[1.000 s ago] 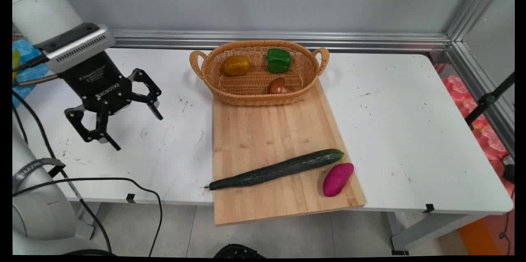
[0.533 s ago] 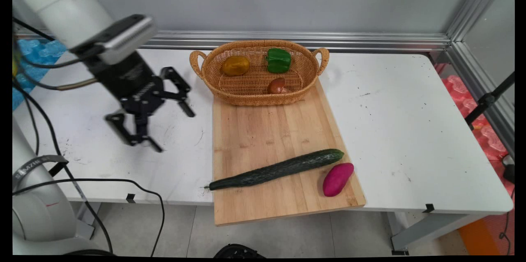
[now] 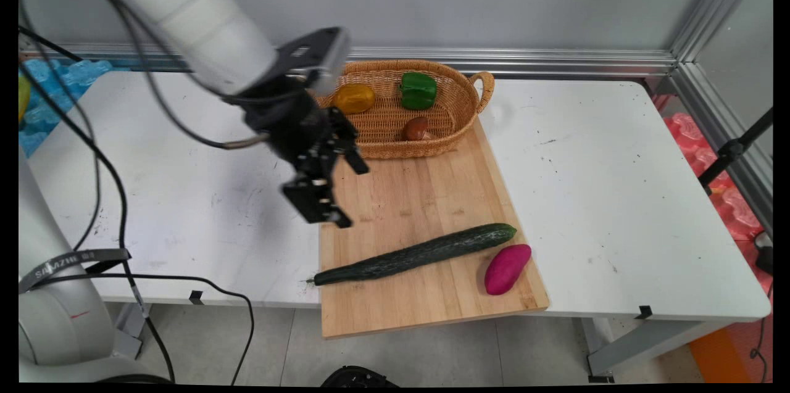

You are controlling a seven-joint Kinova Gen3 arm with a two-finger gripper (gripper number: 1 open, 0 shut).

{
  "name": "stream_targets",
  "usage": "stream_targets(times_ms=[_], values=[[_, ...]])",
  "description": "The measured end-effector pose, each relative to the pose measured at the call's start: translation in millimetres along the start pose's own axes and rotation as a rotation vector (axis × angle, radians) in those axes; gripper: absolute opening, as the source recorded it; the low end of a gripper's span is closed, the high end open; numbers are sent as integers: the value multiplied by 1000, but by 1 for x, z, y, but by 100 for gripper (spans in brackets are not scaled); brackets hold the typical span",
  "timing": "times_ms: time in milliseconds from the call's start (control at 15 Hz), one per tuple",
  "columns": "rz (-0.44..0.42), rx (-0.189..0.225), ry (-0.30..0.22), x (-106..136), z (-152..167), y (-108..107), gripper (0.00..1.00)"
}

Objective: Pick up the cucumber from the cutting board

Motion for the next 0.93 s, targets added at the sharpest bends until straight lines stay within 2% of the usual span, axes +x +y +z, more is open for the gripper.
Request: stream_targets(times_ms=[467, 933], values=[[-201, 62, -42, 49, 70, -9, 100], [-327, 102, -101, 73, 127, -13, 100]])
